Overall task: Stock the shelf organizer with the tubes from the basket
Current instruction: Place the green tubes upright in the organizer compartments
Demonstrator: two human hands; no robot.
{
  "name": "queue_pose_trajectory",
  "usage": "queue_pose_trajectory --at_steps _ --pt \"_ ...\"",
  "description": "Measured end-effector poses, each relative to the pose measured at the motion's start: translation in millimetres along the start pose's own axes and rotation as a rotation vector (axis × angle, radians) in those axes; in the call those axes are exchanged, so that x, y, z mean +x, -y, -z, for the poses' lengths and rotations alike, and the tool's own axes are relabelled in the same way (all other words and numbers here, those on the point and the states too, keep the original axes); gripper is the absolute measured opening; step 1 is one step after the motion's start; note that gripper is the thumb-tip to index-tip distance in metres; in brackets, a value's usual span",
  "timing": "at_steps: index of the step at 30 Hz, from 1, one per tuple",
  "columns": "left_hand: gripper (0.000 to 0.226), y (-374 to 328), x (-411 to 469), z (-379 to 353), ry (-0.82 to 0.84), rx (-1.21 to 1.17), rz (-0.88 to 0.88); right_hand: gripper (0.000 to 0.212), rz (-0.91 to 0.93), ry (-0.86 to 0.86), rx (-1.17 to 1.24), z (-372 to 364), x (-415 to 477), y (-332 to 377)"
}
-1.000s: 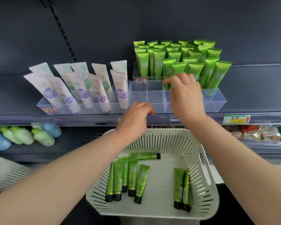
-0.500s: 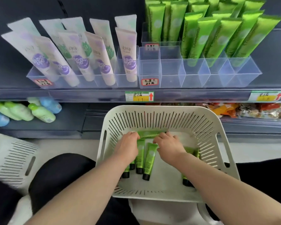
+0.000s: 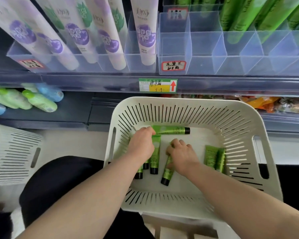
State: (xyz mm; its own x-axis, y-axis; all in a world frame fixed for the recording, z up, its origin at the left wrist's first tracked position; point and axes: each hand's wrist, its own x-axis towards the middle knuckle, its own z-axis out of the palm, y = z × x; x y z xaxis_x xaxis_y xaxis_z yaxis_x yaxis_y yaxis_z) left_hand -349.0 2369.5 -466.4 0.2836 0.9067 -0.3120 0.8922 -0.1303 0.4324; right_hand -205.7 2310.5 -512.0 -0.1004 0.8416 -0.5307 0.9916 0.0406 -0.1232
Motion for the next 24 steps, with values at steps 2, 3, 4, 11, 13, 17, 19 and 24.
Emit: queue_pose_trajectory --at_steps 2,3,4,11,13,17,19,24 --pt "0.038 0 1 -4 0.022 0.005 0.002 0.084 -0.080 0.024 0.020 2 2 -8" --pt "0.037 -1 2 -6 0.030 0.008 0.000 0.096 -0.118 0.041 0.043 3 3 -11" --pt "0.037 -1 2 -8 0.039 0.014 -0.003 0.104 -0.137 0.055 0.064 4 3 -13" --pt "0.046 -5 -5 -20 0.209 0.128 -0.031 0.078 -0.171 0.069 0.297 4 1 -12" --pt "0.044 -5 -4 -27 0.236 0.146 -0.032 0.067 -0.195 0.087 0.452 13 -5 -21" --pt "0.037 -8 -2 -44 0.266 0.211 0.020 0.042 -0.235 0.034 0.584 46 -23 -42" --pt "0.035 -14 -3 -51 0.270 0.259 0.062 0.030 -0.222 -0.022 0.555 62 -30 -49" --pt "0.037 -27 1 -69 0.379 0.319 0.060 0.027 -0.152 -0.128 0.461 80 -46 -63"
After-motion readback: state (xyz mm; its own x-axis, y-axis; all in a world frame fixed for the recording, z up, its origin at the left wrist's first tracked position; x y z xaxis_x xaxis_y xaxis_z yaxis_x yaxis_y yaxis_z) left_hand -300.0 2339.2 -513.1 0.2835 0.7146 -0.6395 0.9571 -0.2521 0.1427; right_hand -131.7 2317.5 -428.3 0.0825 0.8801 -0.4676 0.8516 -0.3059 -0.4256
